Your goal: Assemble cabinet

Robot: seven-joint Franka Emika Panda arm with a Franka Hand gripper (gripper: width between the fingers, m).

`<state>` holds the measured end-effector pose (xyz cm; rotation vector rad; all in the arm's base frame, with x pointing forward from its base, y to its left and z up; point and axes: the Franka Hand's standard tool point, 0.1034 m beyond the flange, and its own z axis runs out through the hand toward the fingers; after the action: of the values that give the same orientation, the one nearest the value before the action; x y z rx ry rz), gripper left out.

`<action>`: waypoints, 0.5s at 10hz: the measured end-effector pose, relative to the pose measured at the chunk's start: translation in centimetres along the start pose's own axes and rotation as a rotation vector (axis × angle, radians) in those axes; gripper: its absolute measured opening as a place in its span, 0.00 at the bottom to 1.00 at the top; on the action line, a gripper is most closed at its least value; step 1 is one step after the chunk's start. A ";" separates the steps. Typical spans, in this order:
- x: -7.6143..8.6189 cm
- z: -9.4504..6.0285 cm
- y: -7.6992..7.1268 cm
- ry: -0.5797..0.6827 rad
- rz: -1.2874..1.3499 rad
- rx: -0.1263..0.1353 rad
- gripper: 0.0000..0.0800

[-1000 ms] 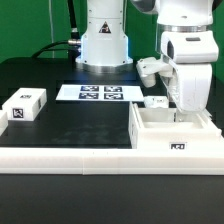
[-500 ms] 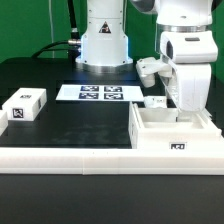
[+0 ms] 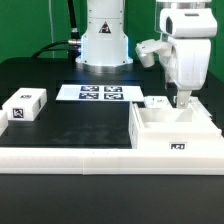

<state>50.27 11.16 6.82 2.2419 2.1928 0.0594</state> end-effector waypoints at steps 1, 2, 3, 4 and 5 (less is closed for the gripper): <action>0.3 -0.6 -0.5 0.001 -0.001 -0.008 1.00; 0.4 -0.8 -0.9 0.003 -0.005 -0.013 1.00; 0.3 -0.6 -0.9 0.003 -0.002 -0.011 1.00; 0.2 -0.6 -0.9 0.002 -0.001 -0.010 1.00; 0.2 -0.5 -0.9 0.002 -0.001 -0.009 1.00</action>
Offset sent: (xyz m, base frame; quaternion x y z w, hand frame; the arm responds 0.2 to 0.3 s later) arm 0.0000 0.0000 0.0000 0.0000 0.0000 0.0000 1.0000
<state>49.36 11.38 7.34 2.2374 2.1898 0.0719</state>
